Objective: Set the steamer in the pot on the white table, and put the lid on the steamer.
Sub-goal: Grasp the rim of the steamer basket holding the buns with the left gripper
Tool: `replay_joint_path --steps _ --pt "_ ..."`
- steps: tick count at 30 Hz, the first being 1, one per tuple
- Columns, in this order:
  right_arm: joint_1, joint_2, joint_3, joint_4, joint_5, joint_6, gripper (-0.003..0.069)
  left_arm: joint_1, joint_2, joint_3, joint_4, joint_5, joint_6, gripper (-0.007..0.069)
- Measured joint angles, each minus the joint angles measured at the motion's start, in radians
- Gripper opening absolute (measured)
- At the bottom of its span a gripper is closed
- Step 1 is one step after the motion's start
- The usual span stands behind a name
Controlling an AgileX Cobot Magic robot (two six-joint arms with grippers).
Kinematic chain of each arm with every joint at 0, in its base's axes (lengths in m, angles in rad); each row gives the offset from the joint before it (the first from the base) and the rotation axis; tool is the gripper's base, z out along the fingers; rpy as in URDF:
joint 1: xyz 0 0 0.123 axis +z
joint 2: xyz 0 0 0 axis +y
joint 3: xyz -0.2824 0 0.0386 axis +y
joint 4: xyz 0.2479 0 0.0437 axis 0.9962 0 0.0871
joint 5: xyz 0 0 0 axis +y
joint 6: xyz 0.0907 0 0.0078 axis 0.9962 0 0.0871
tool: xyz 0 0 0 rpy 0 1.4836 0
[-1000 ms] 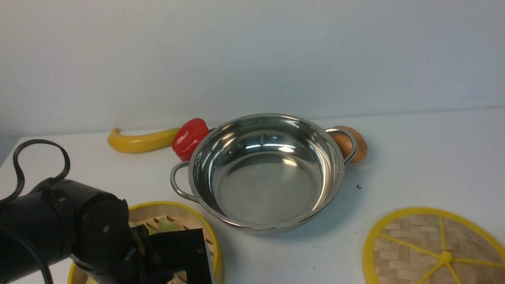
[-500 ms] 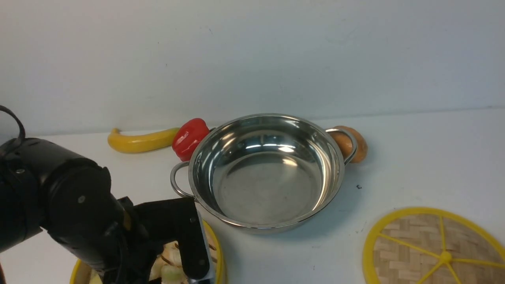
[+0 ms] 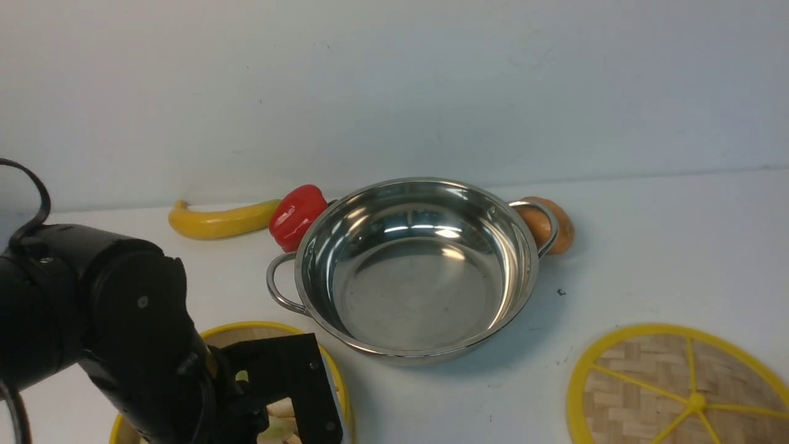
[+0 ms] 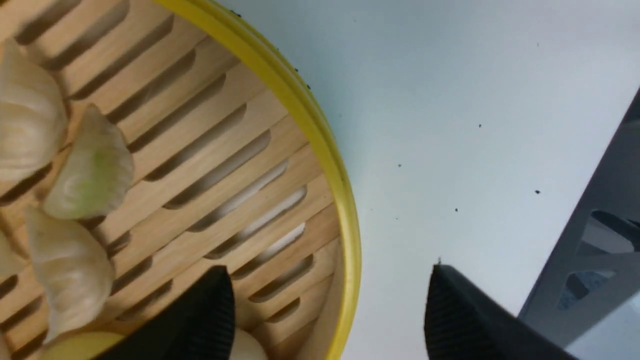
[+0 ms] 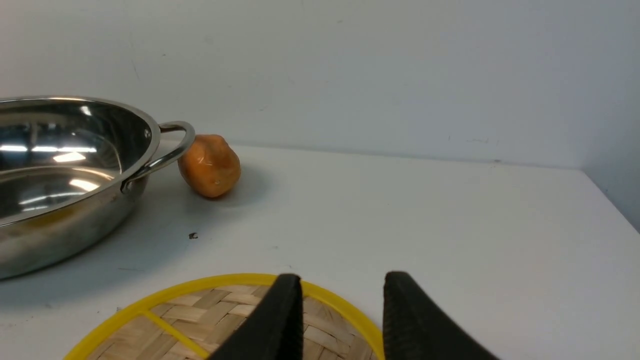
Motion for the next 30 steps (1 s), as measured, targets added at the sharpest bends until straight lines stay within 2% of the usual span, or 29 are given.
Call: replay_joint_path --steps 9,16,24,30 --pt "0.0 0.0 0.0 -0.001 -0.001 0.0 0.0249 -0.107 0.063 0.006 0.059 0.014 -0.058 0.0468" --pt "0.0 0.0 0.0 -0.001 -0.001 0.0 0.0249 -0.113 0.096 0.016 0.102 -0.03 -0.103 0.0468" --pt "0.0 0.0 0.0 -0.001 -0.001 0.0 0.0249 -0.113 0.15 0.016 0.102 -0.047 -0.113 0.0468" --pt "0.0 0.0 0.0 -0.001 -0.001 0.0 0.0249 -0.113 0.181 0.016 0.078 -0.117 -0.113 0.0468"
